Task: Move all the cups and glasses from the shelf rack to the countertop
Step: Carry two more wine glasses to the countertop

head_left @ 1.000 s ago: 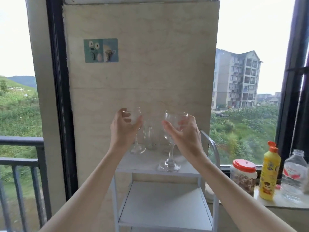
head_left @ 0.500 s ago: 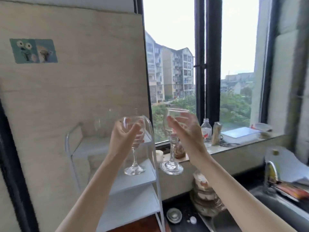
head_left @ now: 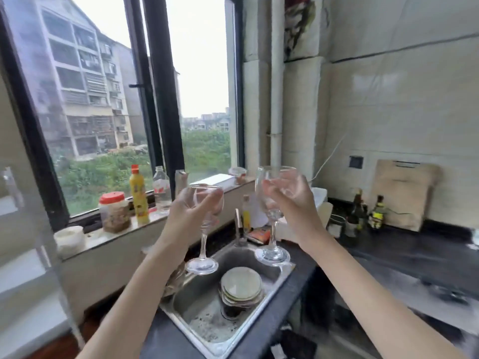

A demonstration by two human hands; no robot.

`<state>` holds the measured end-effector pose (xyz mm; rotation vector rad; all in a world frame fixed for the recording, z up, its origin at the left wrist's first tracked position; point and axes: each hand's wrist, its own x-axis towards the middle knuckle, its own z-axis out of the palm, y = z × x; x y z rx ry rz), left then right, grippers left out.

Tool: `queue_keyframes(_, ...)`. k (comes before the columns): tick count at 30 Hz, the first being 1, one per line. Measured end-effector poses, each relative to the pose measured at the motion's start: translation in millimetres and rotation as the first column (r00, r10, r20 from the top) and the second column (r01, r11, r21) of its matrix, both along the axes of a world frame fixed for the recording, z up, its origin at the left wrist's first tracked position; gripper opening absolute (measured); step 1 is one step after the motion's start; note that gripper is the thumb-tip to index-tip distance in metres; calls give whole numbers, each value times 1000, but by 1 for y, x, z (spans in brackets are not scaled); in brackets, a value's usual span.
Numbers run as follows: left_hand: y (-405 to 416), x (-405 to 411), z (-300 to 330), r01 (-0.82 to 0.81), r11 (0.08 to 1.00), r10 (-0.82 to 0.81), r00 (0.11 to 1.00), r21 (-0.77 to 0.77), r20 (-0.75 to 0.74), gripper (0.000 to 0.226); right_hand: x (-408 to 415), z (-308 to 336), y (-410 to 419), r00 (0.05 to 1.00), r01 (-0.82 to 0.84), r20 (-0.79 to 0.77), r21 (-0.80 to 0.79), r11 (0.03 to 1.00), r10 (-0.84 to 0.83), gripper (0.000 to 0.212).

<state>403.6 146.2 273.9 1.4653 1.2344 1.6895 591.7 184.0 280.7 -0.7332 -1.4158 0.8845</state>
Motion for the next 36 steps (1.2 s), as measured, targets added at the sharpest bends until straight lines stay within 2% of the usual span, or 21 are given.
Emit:
queue_keyframes(5, 36, 143, -28, 178, 983, -176, 983, -36, 50, 38, 150, -11, 0, 982, 170, 92, -56, 984, -165, 63)
queue_keyframes(7, 49, 195, -29, 238, 971, -236, 970, -32, 60, 32, 207, -13, -1, 967, 236, 115, -59, 970, -229, 59)
queue_keyframes(12, 92, 308, -30, 348, 937, -343, 934, -32, 100, 25, 332, -26, 3, 916, 386, 141, -51, 921, -376, 32)
queue_keyframes(16, 121, 398, -41, 544, 839, -542, 838, -14, 60, 14, 417, -43, 12, 857, 511, 128, -72, 857, -500, 33)
queue_keyframes(19, 150, 461, -51, 623, 780, -623, 782, -59, 17, 22, 479, -56, 30, 805, 591, 130, -94, 801, -579, 36)
queue_keyframes(21, 178, 502, -56, 635, 770, -635, 772, -61, 35, 38, 518, -62, 45, 771, 636, 139, -104, 765, -622, 48)
queue_keyframes(23, 202, 533, -58, 637, 768, -635, 771, -64, 51, 43, 548, -65, 59, 743, 669, 140, -113, 735, -655, 54)
queue_keyframes(27, 263, 618, -56, 686, 726, -681, 726, -42, 92, 26, 623, -67, 105, 670, 742, 161, -107, 662, -725, 57)
queue_keyframes(30, 301, 675, -52, 731, 682, -723, 680, -35, 123, 18, 672, -67, 136, 653, 757, 157, -119, 642, -741, 56)
queue_keyframes(32, 323, 711, -54, 773, 634, -765, 633, -37, 118, 26, 703, -66, 153, 634, 774, 168, -126, 621, -755, 55)
queue_keyframes(34, 344, 744, -59, 807, 586, -800, 590, -68, 113, 46, 735, -66, 170, 610, 793, 171, -136, 594, -774, 59)
queue_keyframes(36, 361, 775, -65, 858, 509, -853, 513, -67, 99, 49, 766, -68, 187, 586, 810, 157, -146, 568, -795, 67)
